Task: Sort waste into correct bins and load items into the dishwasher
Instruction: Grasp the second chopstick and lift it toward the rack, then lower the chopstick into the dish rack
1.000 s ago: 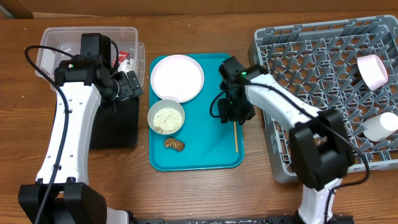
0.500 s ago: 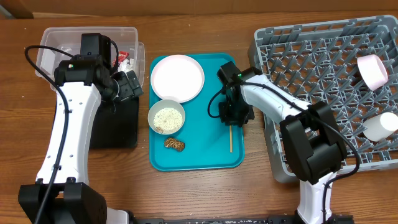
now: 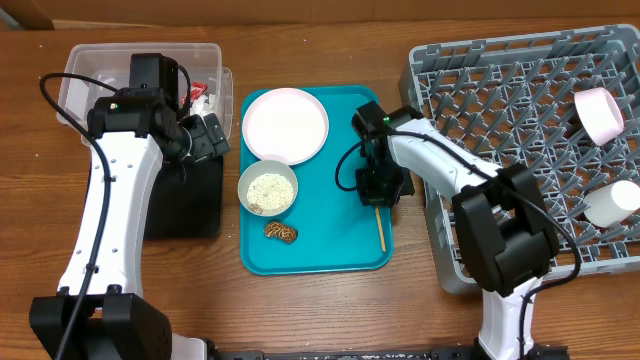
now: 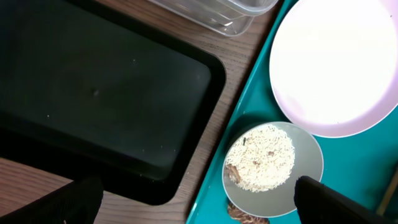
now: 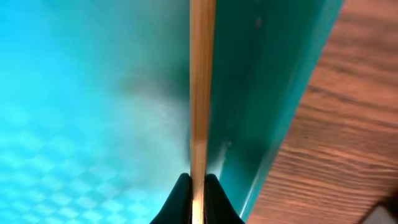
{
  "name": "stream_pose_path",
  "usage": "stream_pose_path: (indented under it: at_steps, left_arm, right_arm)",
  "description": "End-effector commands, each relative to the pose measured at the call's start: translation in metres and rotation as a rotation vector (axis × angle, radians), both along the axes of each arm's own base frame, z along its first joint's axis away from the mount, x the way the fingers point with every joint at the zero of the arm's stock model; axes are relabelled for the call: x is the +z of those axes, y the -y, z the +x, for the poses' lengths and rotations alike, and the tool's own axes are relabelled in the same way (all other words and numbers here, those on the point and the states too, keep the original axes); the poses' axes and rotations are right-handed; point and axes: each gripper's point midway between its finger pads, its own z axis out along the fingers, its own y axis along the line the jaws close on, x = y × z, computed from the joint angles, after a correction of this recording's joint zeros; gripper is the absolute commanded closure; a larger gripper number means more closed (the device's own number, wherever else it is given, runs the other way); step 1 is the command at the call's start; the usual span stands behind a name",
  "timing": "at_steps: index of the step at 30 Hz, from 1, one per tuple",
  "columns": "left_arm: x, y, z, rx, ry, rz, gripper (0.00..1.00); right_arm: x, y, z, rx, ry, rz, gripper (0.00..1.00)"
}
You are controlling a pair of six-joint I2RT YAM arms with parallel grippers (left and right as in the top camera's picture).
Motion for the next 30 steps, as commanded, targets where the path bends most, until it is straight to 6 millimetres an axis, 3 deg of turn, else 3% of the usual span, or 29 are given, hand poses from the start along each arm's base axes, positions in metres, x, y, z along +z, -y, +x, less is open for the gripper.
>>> stream_pose_path:
  at_steps: [1,4,6,7,9,12,15,19,25,26,30]
  left_arm:
    - [0.009,-0.001,0.0,0.003,0.024,0.009,0.0]
    - [0.008,-0.001,-0.001,0.003,0.021,0.009,0.0]
    - [0.008,-0.001,0.0,0.004,0.021,0.009,0.0]
    - [0.008,-0.001,0.0,0.004,0.021,0.009,0.0]
    - [0.008,-0.001,0.0,0.004,0.021,0.009,0.0]
    - [0.008,-0.001,0.0,0.004,0.021,0.009,0.0]
    - [0.008,-0.001,0.0,0.004,0.021,0.009,0.0]
    - [0.008,-0.001,0.0,0.004,0.021,0.009,0.0]
    - [0.008,-0.001,0.0,0.004,0.021,0.009,0.0]
    - [0.008,-0.001,-0.001,0.004,0.021,0.009,0.0]
    - [0.008,-0.001,-0.001,0.004,0.021,0.009,0.0]
  right_arm:
    - [0.087,0.001,0.043,0.001,0.253,0.09,0.96]
    - [0.146,0.033,0.056,0.003,0.408,0.115,0.96]
    - [0.161,0.055,0.056,0.003,0.436,0.108,0.96]
    - [0.163,0.064,0.054,0.003,0.436,0.096,0.96]
    - [0.161,0.101,0.051,-0.052,0.404,0.015,0.96]
    - [0.147,0.132,0.044,-0.088,0.347,-0.027,0.96]
    - [0.129,0.144,0.032,-0.087,0.289,-0.042,0.96]
    - [0.11,0.143,0.024,-0.084,0.253,-0.037,0.96]
    - [0.109,0.137,0.021,-0.081,0.241,-0.006,0.95]
    - [0.109,0.137,0.02,-0.081,0.238,-0.007,0.87]
    - [0.109,0.137,0.02,-0.082,0.236,-0.007,0.73]
